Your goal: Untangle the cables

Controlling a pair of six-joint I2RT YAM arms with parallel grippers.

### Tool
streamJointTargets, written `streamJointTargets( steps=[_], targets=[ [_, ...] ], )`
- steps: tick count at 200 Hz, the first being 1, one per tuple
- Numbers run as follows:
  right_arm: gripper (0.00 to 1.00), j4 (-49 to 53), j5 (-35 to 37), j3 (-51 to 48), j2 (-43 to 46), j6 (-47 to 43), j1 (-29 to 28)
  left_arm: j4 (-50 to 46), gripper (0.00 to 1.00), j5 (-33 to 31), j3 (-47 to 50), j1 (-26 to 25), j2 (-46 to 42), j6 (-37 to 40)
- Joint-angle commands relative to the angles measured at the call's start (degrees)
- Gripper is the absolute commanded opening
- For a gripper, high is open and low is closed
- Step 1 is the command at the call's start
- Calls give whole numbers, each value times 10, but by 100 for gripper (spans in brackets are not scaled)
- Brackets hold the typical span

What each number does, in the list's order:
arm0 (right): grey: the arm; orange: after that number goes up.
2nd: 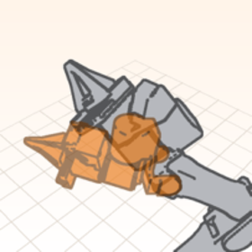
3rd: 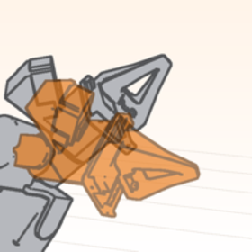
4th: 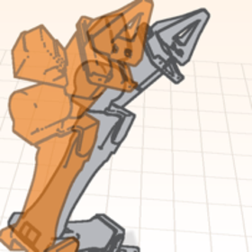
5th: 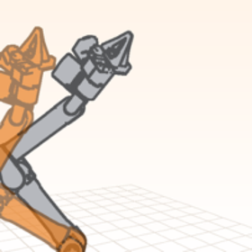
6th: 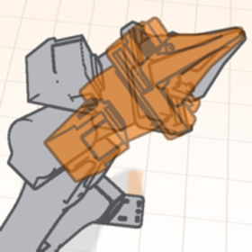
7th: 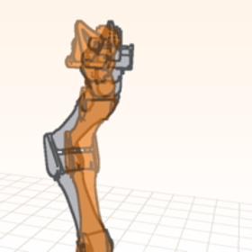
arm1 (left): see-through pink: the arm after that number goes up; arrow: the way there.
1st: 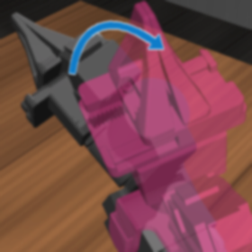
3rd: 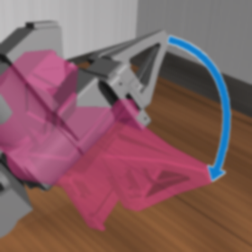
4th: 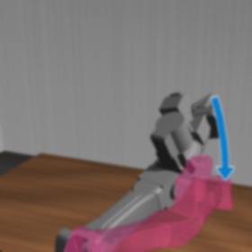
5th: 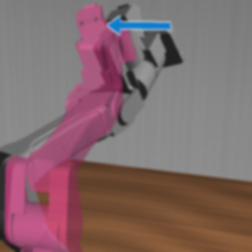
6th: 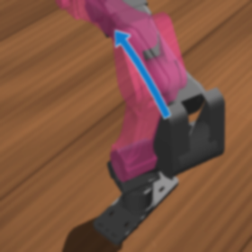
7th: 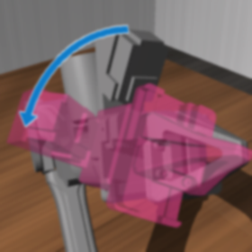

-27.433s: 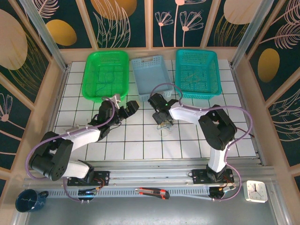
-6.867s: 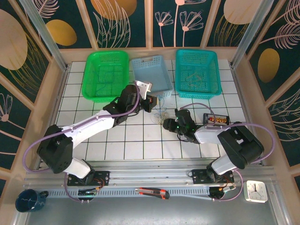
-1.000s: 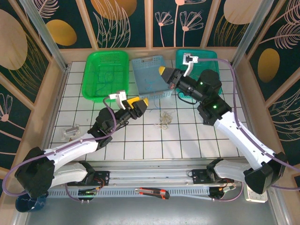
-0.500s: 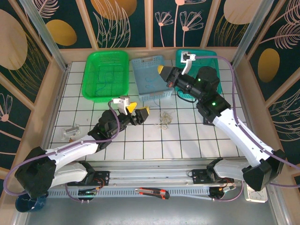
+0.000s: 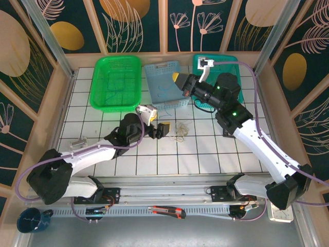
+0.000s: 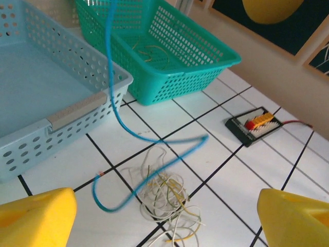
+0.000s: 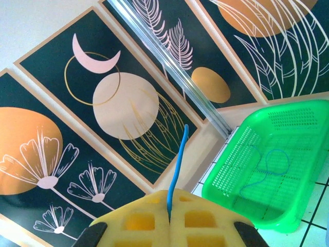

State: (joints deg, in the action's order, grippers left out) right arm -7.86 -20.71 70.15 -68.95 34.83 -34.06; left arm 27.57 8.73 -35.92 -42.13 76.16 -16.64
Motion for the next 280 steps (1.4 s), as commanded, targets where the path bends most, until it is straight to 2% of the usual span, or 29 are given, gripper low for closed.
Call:
streamJointTargets(
  steps=[1, 116, 177, 240, 261, 280],
  targets=[
    [0, -12, -12, 3, 4, 0, 3, -9, 89, -2, -20, 2, 12, 31],
    [0, -24, -22, -8, 11, 16, 2, -14, 80, 3, -50, 1, 55, 59],
    [0, -27, -22, -10, 16, 21, 2, 9, 53, 2, -65, 2, 80, 58],
    [0, -23, 10, -5, 19, 8, 10, 33, 0, 22, -54, 2, 92, 32],
    [0, -30, 21, -5, 22, 13, 24, 57, 0, 25, -24, 2, 89, 7],
    [0, -37, 22, -5, 27, 24, 79, 82, 0, 26, 9, 2, 81, -18]
  ],
)
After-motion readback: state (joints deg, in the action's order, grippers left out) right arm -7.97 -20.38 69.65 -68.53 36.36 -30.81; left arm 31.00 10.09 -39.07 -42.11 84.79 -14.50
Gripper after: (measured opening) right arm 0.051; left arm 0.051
